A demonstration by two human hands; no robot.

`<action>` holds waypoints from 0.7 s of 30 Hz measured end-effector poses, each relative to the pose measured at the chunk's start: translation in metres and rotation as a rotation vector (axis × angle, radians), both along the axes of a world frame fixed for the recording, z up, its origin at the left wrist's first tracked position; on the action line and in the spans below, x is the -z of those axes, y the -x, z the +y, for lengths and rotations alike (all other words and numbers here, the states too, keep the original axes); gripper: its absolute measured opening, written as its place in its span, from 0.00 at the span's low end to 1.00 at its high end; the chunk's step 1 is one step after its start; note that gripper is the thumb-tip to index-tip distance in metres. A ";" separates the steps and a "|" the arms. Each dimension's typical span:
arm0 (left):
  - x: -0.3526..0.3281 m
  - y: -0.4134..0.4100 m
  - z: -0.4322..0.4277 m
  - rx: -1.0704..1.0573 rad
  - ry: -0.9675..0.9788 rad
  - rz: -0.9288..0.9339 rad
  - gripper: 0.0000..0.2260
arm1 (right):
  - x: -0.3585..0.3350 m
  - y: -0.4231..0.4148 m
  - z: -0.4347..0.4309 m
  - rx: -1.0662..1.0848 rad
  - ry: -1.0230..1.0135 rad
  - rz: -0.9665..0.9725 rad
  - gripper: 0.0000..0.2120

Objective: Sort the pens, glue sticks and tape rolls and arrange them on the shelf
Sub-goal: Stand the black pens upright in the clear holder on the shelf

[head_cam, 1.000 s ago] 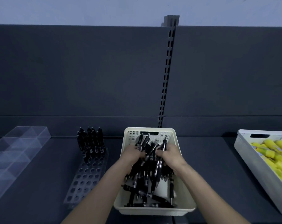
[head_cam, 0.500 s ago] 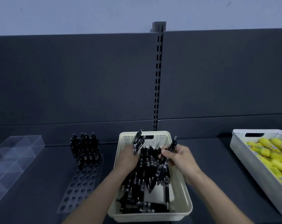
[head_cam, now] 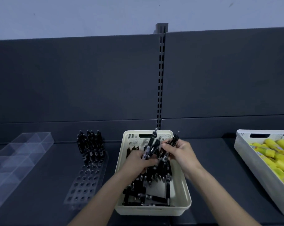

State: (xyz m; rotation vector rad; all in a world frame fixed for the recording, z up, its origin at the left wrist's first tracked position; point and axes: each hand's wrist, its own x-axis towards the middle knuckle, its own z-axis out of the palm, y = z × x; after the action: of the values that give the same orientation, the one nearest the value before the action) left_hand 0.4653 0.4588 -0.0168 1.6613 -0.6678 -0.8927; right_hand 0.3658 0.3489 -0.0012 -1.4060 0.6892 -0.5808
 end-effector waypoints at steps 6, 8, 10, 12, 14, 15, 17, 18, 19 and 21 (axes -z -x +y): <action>-0.013 0.005 0.016 -0.057 0.059 0.041 0.06 | -0.013 -0.008 0.007 -0.079 -0.038 -0.110 0.06; -0.018 -0.002 0.026 -0.082 0.090 0.056 0.04 | -0.017 -0.012 0.014 -0.133 -0.075 -0.141 0.09; -0.023 -0.009 0.039 -0.122 0.126 0.083 0.02 | -0.021 -0.019 0.025 -0.206 -0.099 -0.131 0.11; -0.029 -0.015 0.053 -0.157 0.158 0.125 0.02 | -0.023 -0.029 0.037 -0.265 -0.076 -0.072 0.13; -0.033 -0.020 0.070 -0.173 0.176 0.137 0.03 | -0.025 -0.040 0.051 -0.298 -0.030 -0.006 0.14; -0.034 -0.023 0.079 -0.187 0.185 0.139 0.04 | -0.025 -0.048 0.058 -0.313 -0.011 0.019 0.14; -0.032 -0.036 0.100 -0.229 0.197 0.146 0.03 | -0.024 -0.063 0.074 -0.337 -0.002 0.035 0.12; -0.030 -0.045 0.113 -0.260 0.200 0.145 0.02 | -0.023 -0.072 0.082 -0.338 0.008 0.034 0.11; -0.027 -0.056 0.126 -0.296 0.205 0.145 0.02 | -0.020 -0.083 0.090 -0.319 0.033 0.040 0.11; -0.019 -0.080 0.155 -0.361 0.203 0.141 0.03 | -0.012 -0.104 0.106 -0.246 0.125 0.065 0.12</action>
State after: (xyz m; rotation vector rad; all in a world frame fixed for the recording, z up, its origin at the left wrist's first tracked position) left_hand 0.5450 0.6135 0.0018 1.4610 -0.3344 -0.6512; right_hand 0.4700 0.4552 0.0108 -1.6041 0.5282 -0.3906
